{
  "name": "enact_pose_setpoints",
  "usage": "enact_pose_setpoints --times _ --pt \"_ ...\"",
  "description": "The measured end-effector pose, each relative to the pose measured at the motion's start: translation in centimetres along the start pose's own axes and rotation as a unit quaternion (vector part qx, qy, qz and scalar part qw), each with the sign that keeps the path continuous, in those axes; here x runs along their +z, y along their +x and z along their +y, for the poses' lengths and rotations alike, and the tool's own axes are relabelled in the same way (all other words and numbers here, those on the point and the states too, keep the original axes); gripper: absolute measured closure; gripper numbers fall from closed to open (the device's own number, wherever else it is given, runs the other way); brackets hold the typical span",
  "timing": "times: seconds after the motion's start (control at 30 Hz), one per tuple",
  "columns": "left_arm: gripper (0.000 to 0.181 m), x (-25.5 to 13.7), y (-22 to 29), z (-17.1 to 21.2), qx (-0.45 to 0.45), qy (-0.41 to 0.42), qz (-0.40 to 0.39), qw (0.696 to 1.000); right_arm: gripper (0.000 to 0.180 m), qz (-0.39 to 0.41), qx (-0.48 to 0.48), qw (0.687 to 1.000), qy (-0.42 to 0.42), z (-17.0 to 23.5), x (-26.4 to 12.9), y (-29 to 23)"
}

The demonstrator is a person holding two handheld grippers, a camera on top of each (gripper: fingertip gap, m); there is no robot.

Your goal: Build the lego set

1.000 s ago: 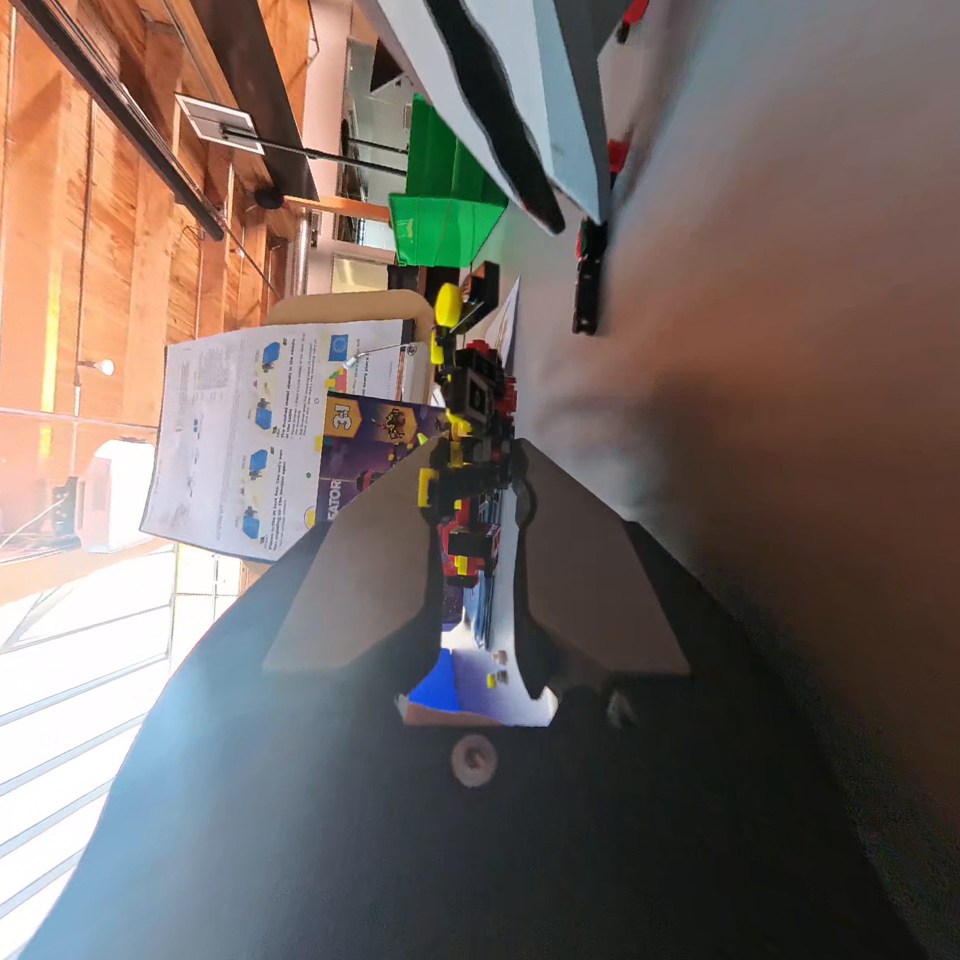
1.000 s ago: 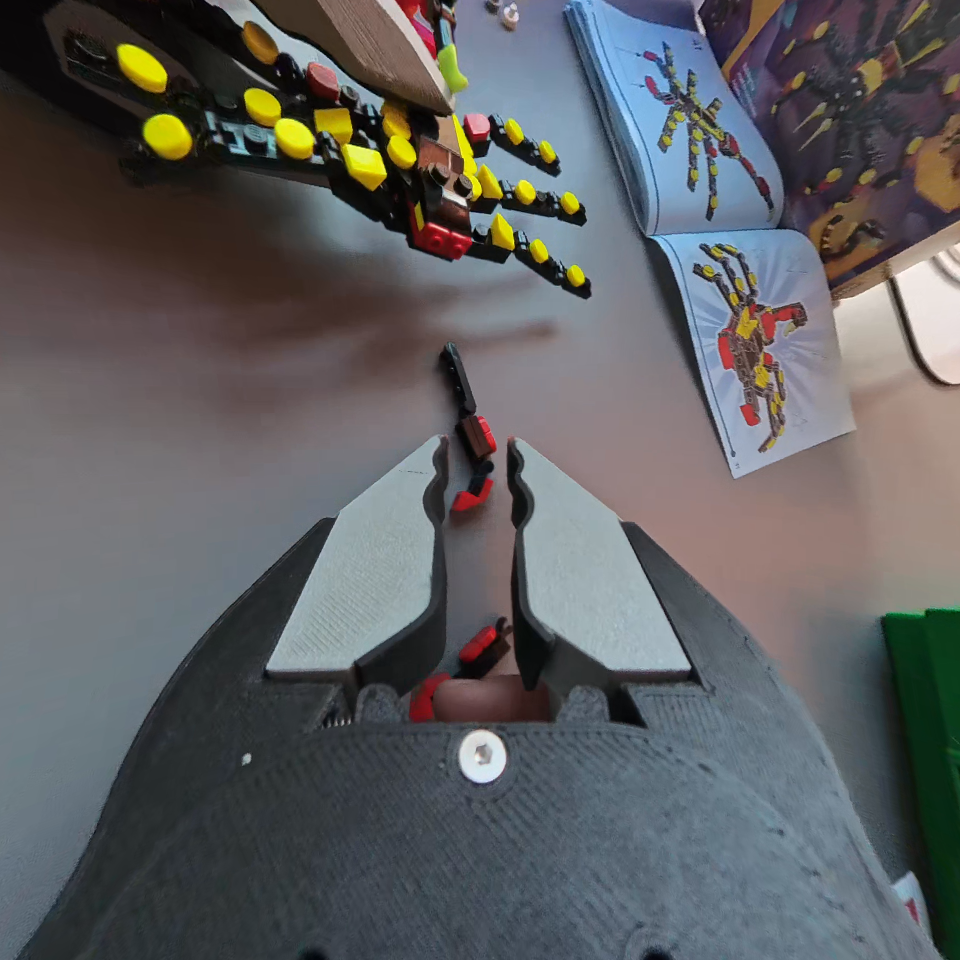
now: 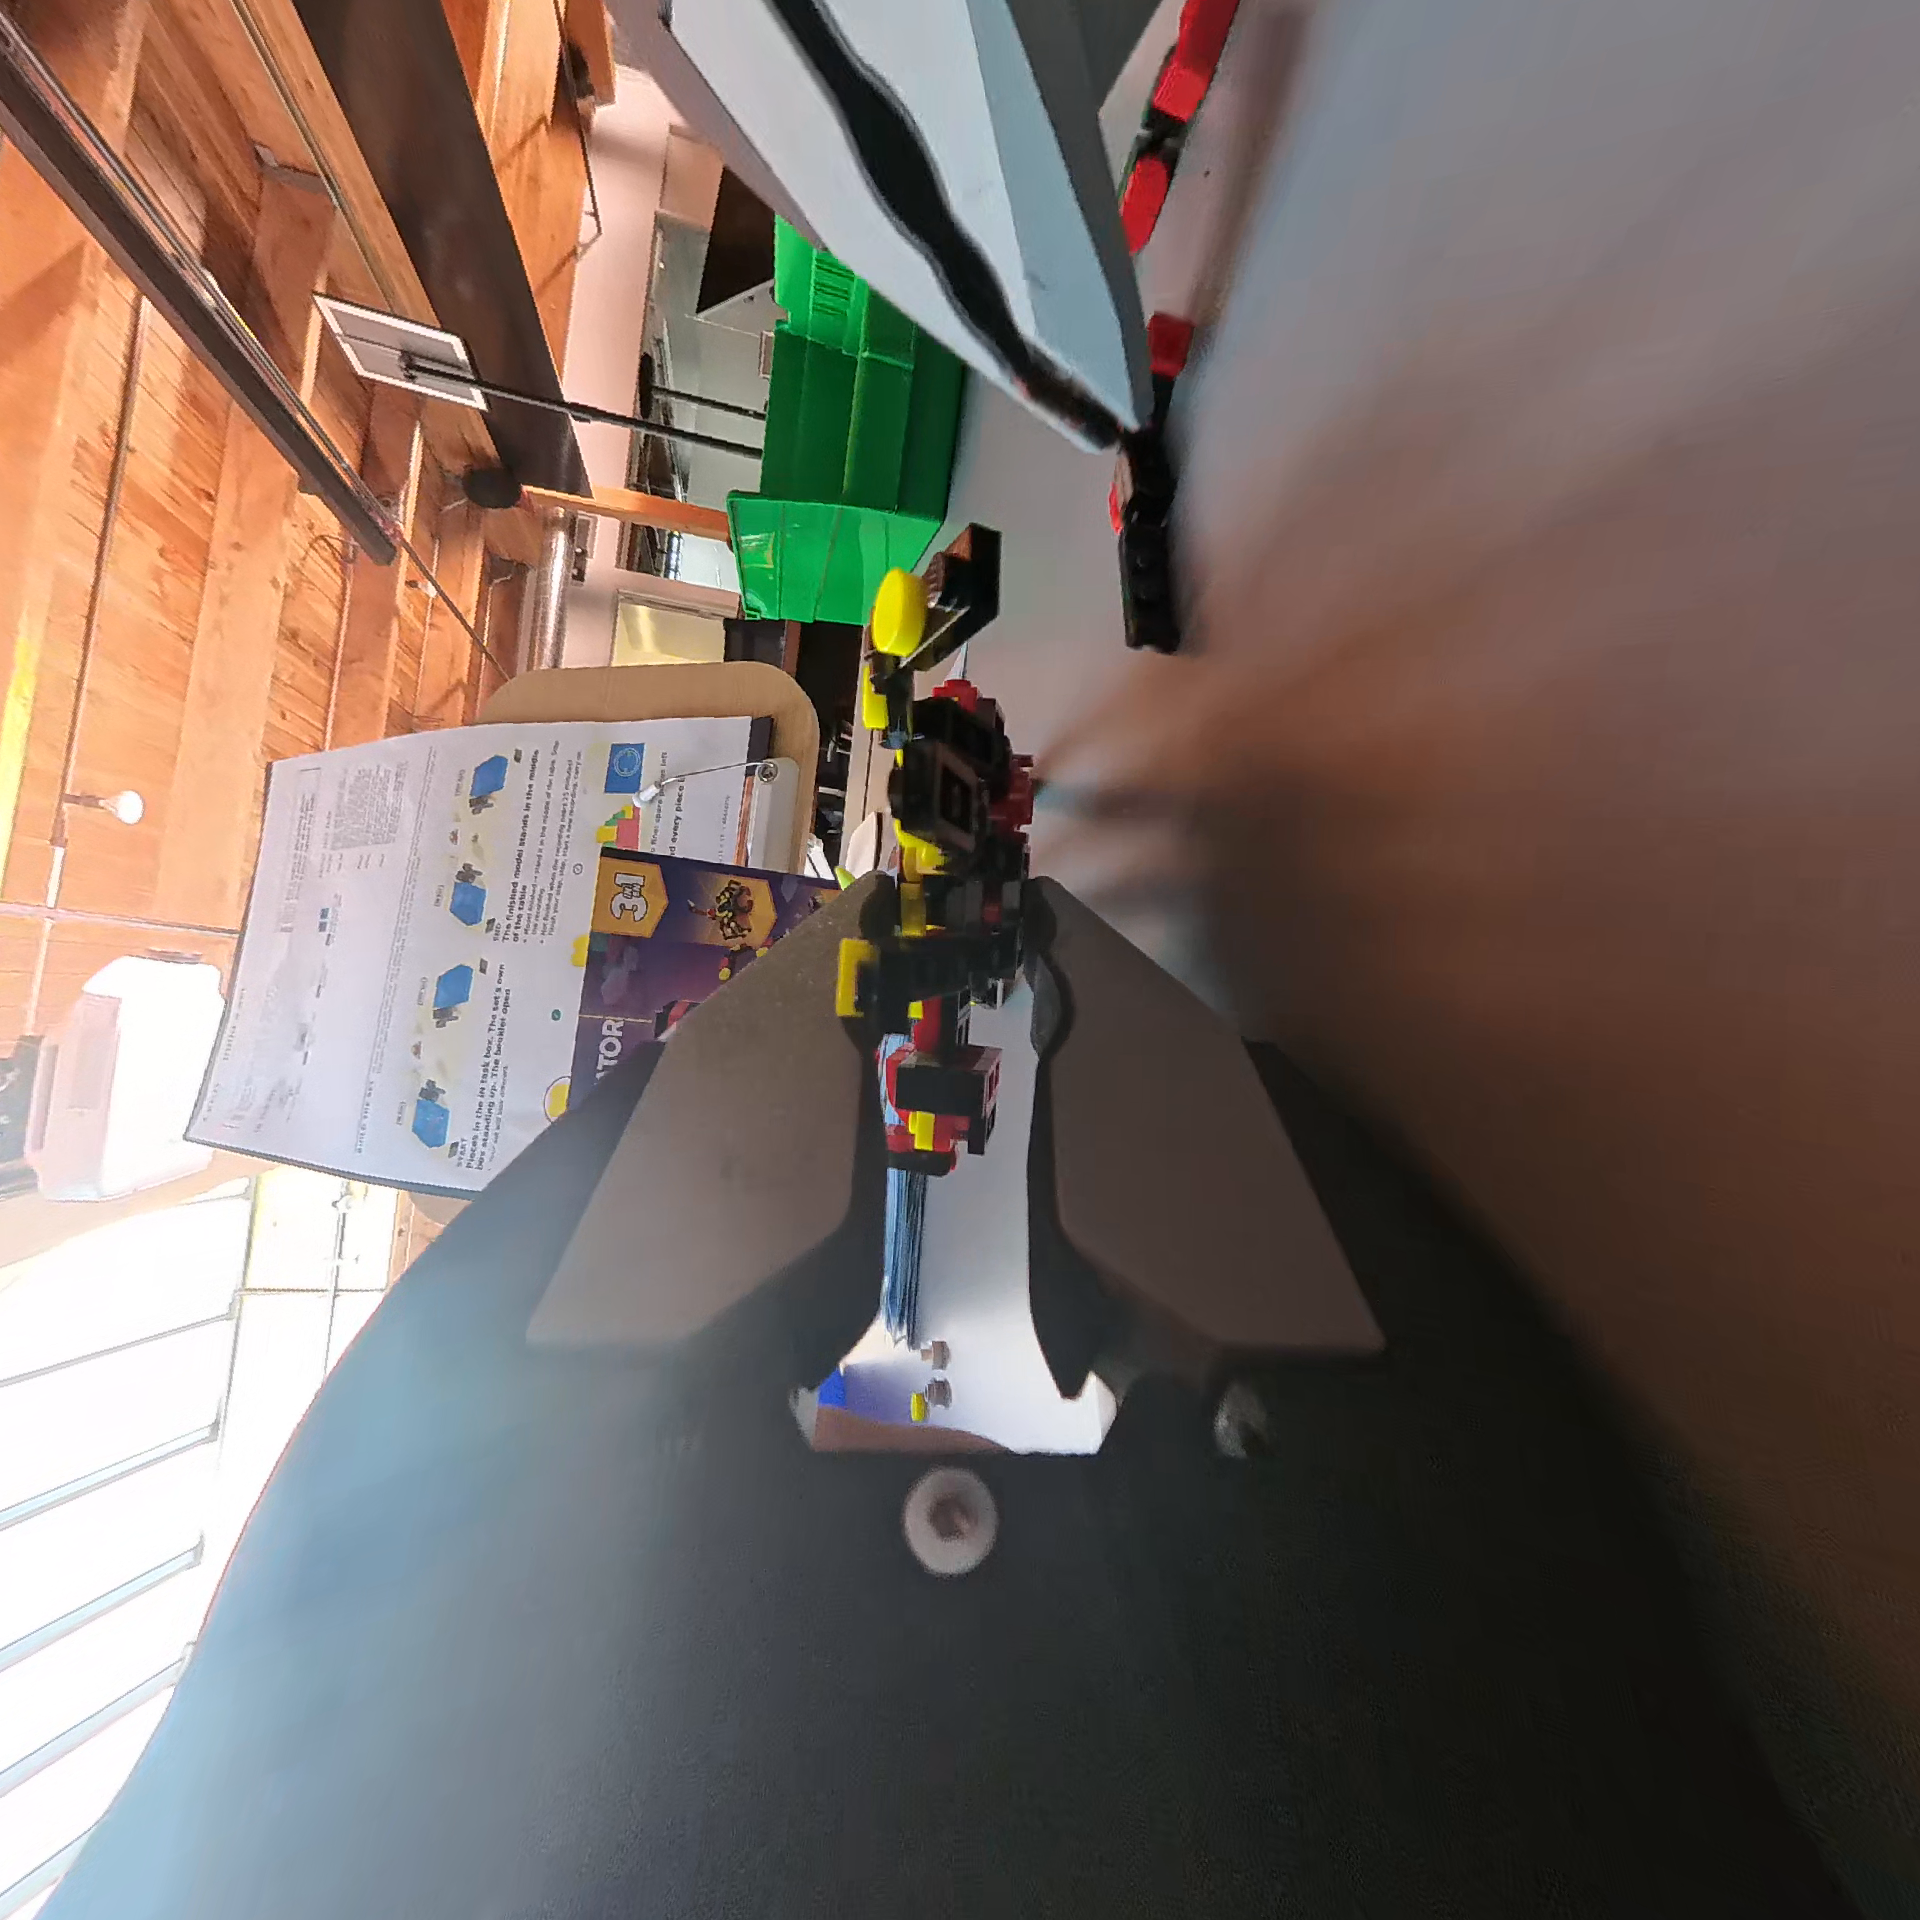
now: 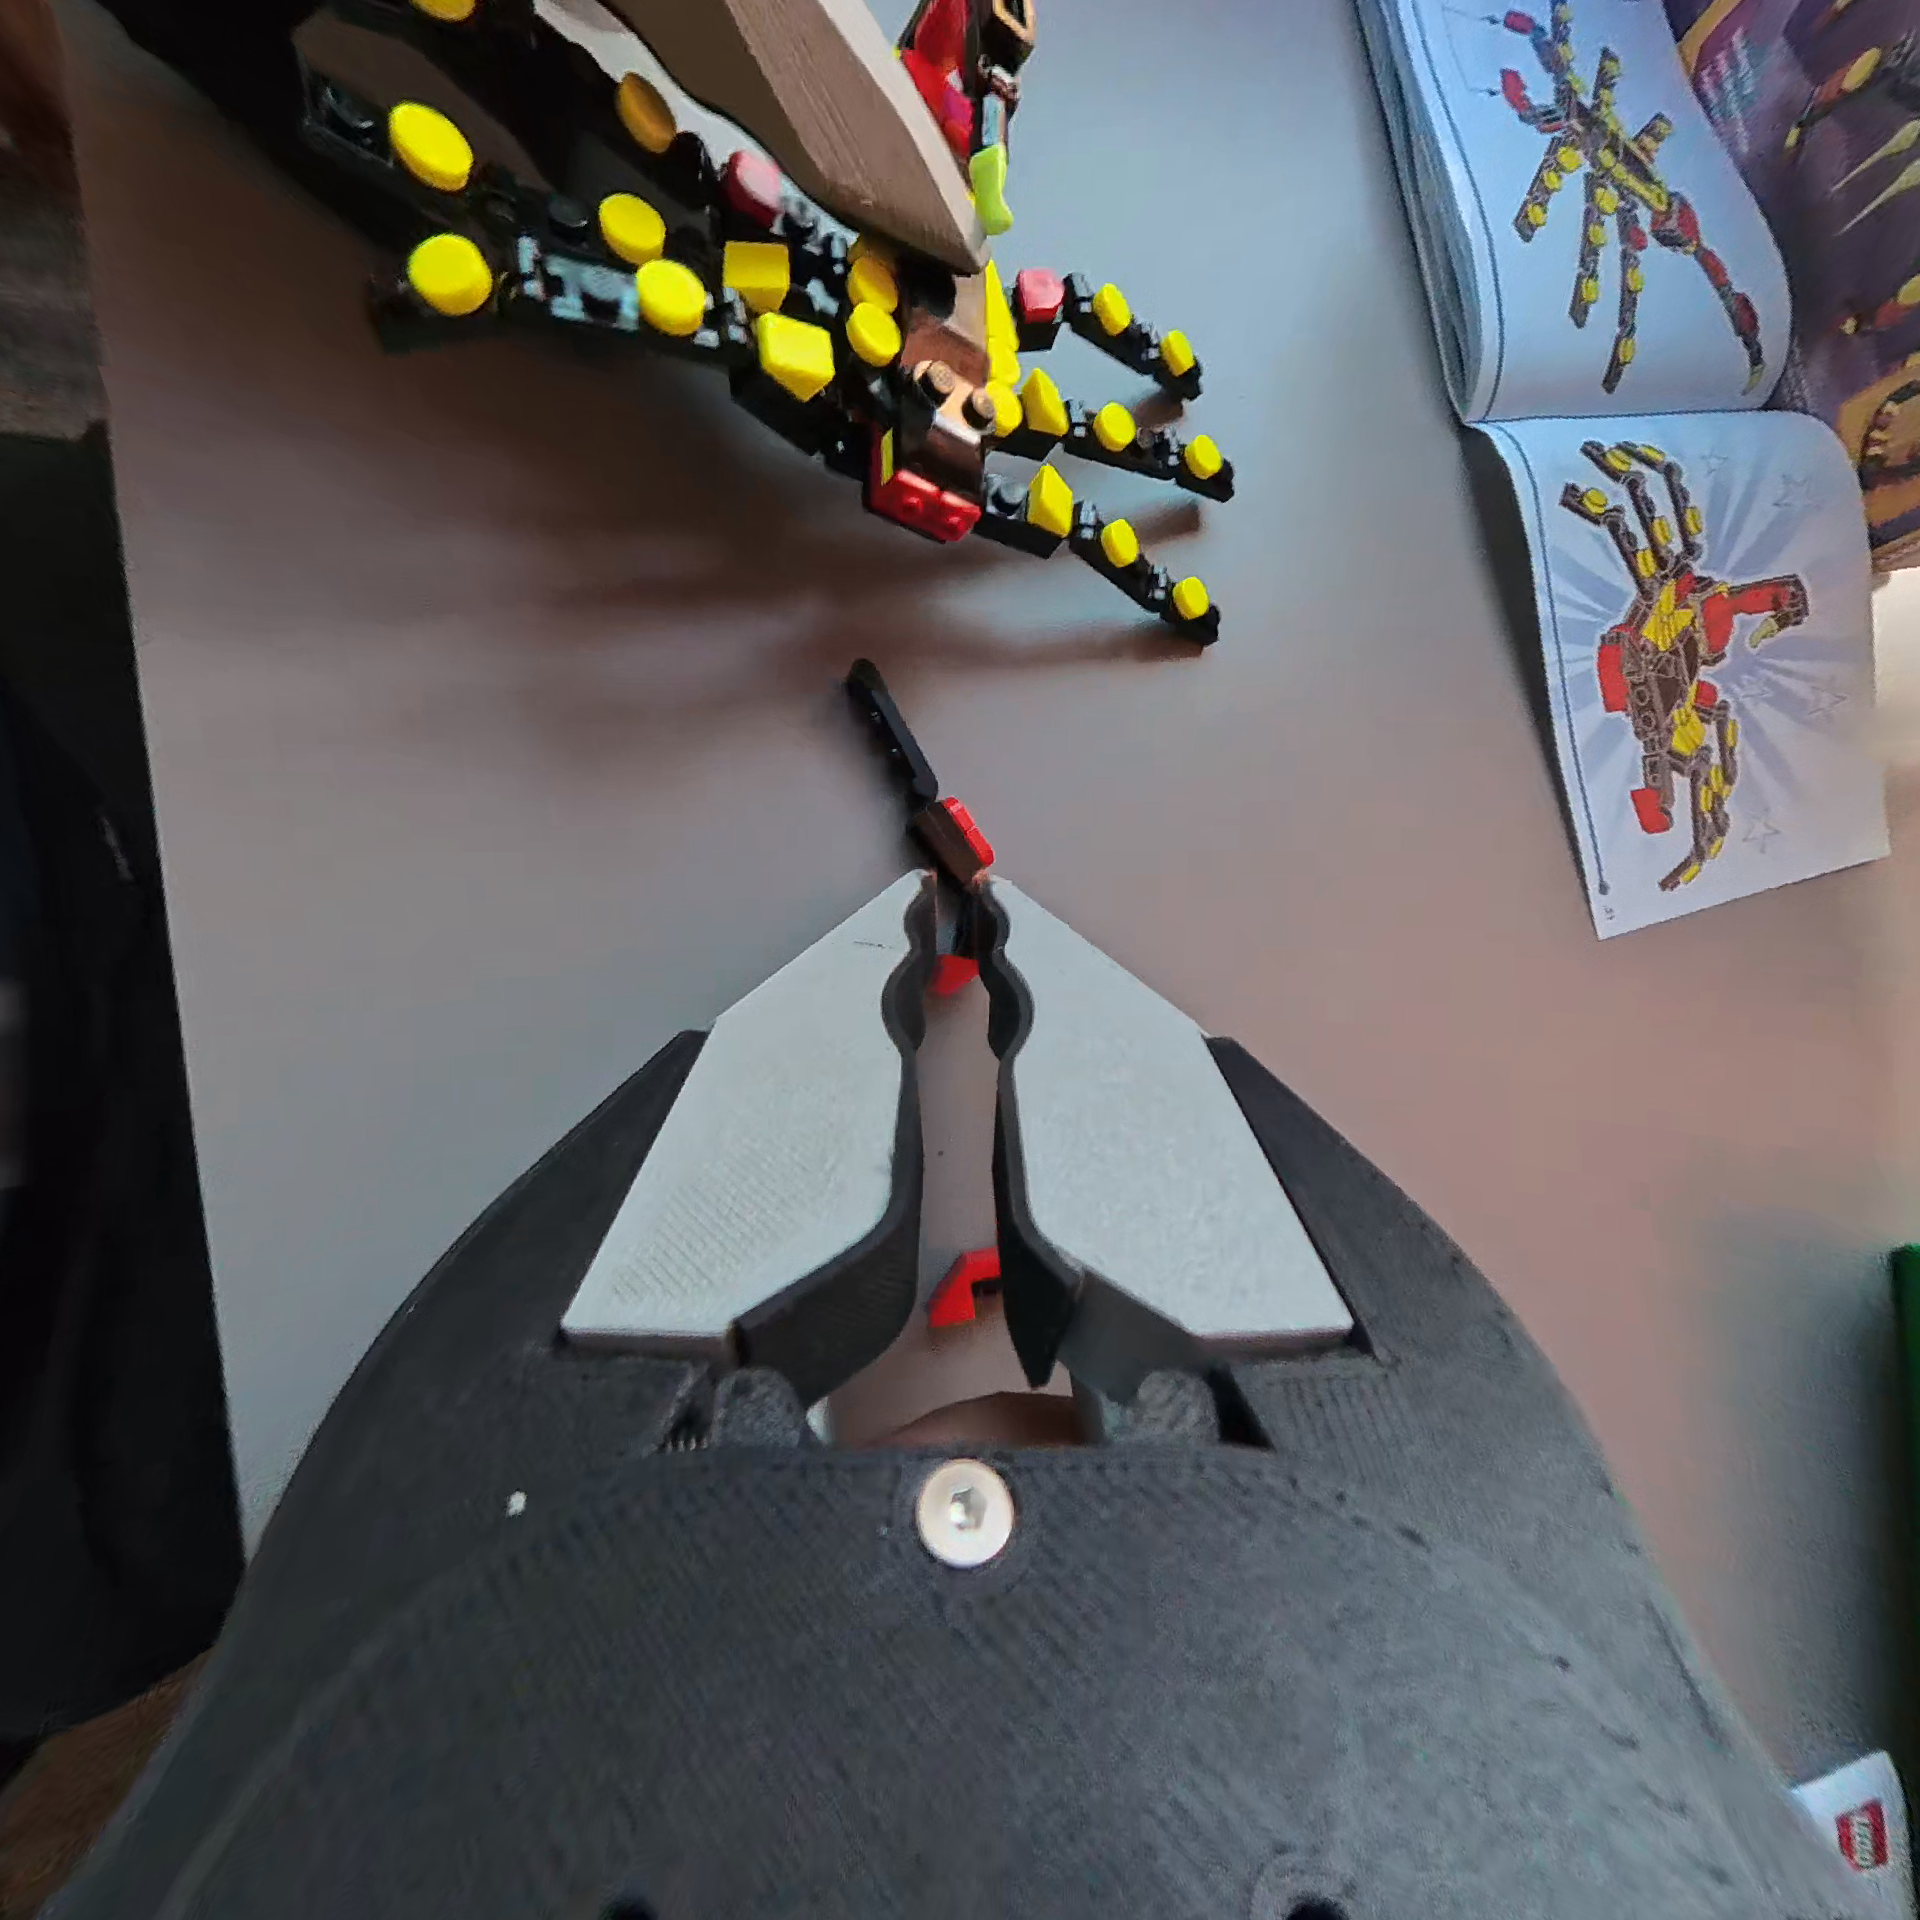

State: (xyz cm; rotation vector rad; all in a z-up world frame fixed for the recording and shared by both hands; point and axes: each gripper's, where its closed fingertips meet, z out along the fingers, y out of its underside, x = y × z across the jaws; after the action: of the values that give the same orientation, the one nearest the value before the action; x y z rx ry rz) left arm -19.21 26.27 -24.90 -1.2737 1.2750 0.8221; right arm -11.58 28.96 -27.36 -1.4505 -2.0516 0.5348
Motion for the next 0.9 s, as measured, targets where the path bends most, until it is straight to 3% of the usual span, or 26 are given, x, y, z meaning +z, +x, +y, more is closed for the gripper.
enact_pose_setpoints --times 0.17,0.43,0.63,0.9 --pt "0.16 -0.1 0.0 -0.1 0.001 0.001 0.0 1.0 0.178 0.091 -0.02 0.996 -0.008 -0.2 0.0 2.5" --pt "0.16 0.0 0.0 -0.1 0.004 0.001 -0.003 1.0 0.179 0.068 -0.032 0.997 0.027 -1.9 -0.5 1.1" --pt "0.159 0.0 -0.1 -0.1 0.006 0.0 -0.005 1.0 0.164 0.077 -0.061 0.995 0.016 -1.9 0.7 0.6" --pt "0.16 0.0 -0.1 -0.2 0.008 0.001 -0.008 1.0 0.168 0.099 -0.074 0.992 0.005 -1.7 1.9 0.8"
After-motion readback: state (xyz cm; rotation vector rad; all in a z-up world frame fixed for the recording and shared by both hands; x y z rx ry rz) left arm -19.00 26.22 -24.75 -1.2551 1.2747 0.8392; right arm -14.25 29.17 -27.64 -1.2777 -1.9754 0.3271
